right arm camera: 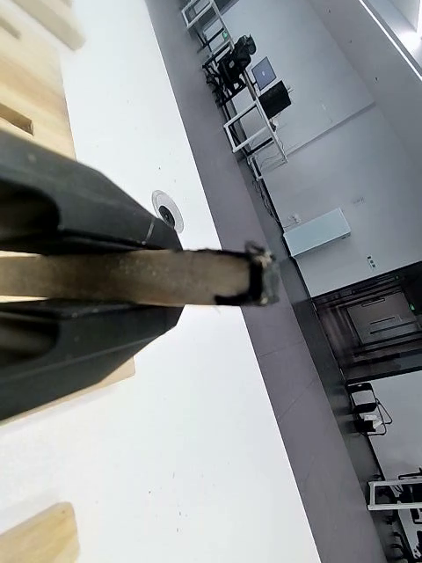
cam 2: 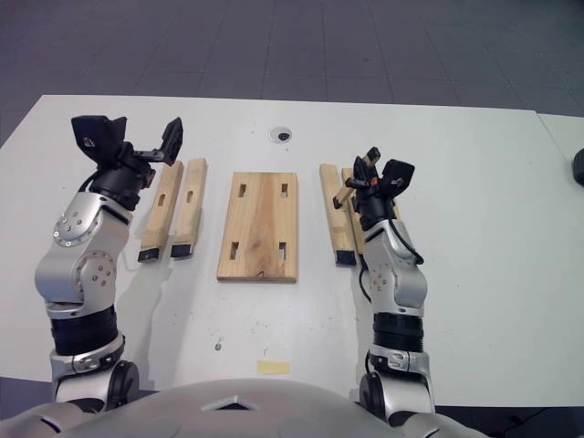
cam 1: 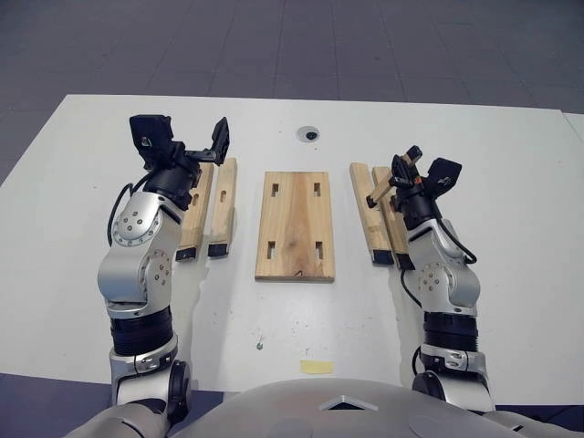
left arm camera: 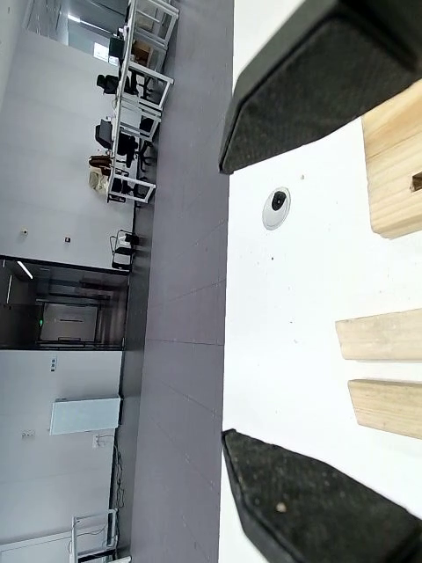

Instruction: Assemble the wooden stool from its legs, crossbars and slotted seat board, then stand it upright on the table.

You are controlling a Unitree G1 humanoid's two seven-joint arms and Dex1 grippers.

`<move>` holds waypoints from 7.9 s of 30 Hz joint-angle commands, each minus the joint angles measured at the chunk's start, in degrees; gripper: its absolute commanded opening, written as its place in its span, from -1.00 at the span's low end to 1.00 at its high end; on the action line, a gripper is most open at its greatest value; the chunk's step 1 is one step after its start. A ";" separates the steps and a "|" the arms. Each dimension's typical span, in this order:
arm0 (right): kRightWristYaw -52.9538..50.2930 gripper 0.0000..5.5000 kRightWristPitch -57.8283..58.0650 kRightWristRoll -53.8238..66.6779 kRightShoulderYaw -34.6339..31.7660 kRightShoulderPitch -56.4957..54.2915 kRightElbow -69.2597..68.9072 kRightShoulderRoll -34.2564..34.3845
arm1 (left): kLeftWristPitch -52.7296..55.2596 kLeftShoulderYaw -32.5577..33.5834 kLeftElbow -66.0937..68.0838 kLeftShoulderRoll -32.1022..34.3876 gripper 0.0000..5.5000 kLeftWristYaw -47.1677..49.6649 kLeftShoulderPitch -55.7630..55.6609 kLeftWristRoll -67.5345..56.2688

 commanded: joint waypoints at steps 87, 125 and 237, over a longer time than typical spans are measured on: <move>14.95 0.95 -8.16 -2.80 -1.09 -19.78 19.90 -6.46 | -5.15 -3.29 0.82 -3.35 0.96 1.62 3.44 7.00; 23.69 0.95 25.30 6.25 4.08 16.95 -17.47 -23.67 | -1.10 -0.91 -1.76 -0.57 0.96 -0.52 8.71 6.21; 24.46 0.10 -1.85 -4.96 15.40 5.55 -18.09 -11.71 | 11.41 4.42 -0.69 9.11 -0.62 18.04 -15.27 -62.15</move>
